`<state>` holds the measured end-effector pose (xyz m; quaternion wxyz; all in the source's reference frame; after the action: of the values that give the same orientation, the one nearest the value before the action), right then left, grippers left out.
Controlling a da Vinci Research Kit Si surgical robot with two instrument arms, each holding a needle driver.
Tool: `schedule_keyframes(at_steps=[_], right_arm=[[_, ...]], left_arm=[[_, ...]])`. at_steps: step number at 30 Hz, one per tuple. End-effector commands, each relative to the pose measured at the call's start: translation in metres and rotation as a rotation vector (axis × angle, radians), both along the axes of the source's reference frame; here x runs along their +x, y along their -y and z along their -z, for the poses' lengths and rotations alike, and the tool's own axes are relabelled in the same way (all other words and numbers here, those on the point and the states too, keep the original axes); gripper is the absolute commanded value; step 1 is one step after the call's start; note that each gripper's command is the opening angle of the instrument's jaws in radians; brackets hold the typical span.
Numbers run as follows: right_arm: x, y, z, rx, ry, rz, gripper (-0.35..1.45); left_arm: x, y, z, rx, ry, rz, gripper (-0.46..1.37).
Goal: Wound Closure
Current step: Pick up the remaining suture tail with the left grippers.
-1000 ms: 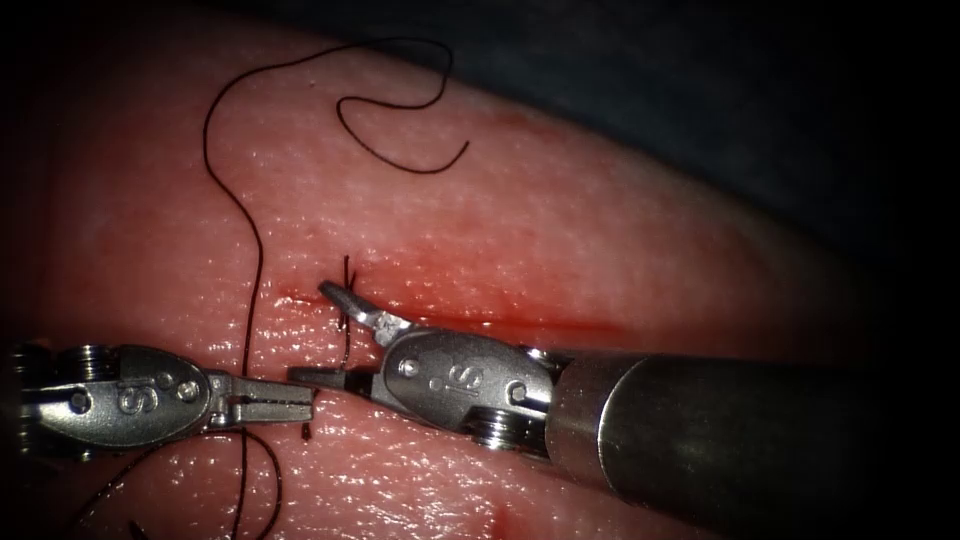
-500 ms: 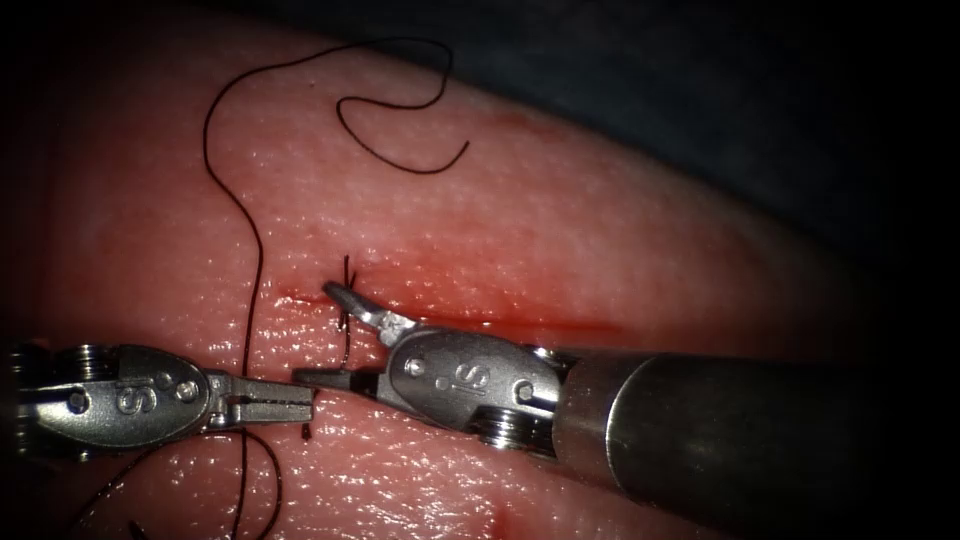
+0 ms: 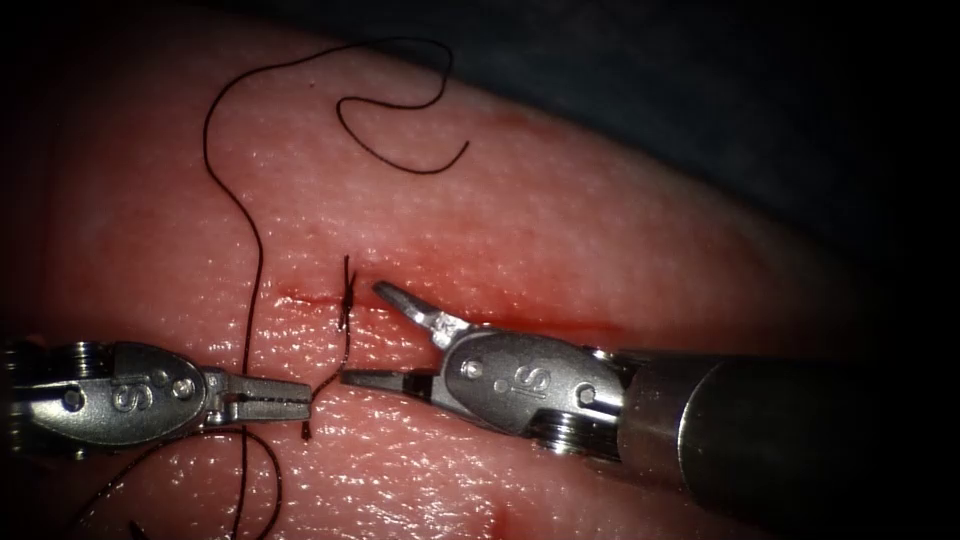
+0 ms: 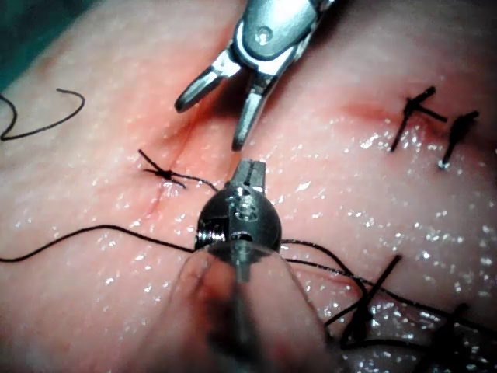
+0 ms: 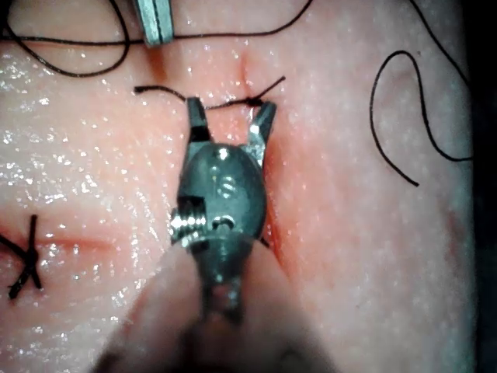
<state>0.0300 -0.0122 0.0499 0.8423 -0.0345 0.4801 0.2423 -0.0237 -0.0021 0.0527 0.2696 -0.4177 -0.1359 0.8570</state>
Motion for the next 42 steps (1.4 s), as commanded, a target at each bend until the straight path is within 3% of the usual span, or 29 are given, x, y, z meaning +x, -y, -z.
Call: schedule_keyframes(at_steps=[1, 10, 15, 16, 17, 18, 23, 26, 33, 35, 42], right_arm=[[-0.0003, 0.0000, 0.0001, 0.001, 0.003, 0.002, 0.92], [-0.0049, 0.0006, 0.0015, 0.005, -0.016, 0.030, 0.89], [-0.0061, 0.0008, 0.0018, -0.005, -0.004, 0.008, 0.87], [-0.0062, 0.0008, 0.0018, -0.005, -0.002, 0.006, 0.86], [-0.0062, 0.0008, 0.0018, -0.005, -0.002, 0.006, 0.86], [-0.0064, 0.0008, 0.0018, -0.005, -0.001, 0.006, 0.85], [-0.0064, 0.0008, 0.0018, -0.010, 0.001, 0.009, 0.84], [-0.0064, 0.0008, 0.0018, -0.010, 0.001, 0.009, 0.84], [-0.0065, 0.0008, 0.0017, -0.012, -0.001, 0.008, 0.82], [-0.0064, 0.0008, 0.0017, -0.013, -0.001, 0.007, 0.82], [-0.0060, 0.0010, 0.0016, -0.017, 0.000, 0.001, 0.82]], left_arm=[[0.0000, 0.0000, -0.0001, 0.003, 0.003, -0.004, -0.35], [-0.0001, 0.0001, -0.0002, -0.006, -0.006, 0.005, -0.35], [-0.0003, 0.0000, -0.0001, 0.013, -0.083, 0.043, -0.35], [-0.0004, 0.0000, 0.0000, 0.021, -0.108, 0.064, -0.22], [-0.0004, 0.0000, 0.0000, 0.021, -0.108, 0.064, -0.22], [-0.0005, 0.0000, 0.0000, 0.024, -0.134, 0.092, 0.11], [-0.0008, 0.0003, 0.0001, 0.029, -0.208, 0.135, 1.02], [-0.0009, 0.0006, 0.0002, 0.060, -0.264, 0.147, 1.15], [-0.0010, 0.0012, -0.0001, 0.101, -0.379, 0.186, 1.22], [-0.0011, 0.0015, -0.0005, 0.119, -0.394, 0.211, 1.08], [-0.0018, 0.0022, -0.0019, 0.113, -0.413, 0.238, 0.84]])
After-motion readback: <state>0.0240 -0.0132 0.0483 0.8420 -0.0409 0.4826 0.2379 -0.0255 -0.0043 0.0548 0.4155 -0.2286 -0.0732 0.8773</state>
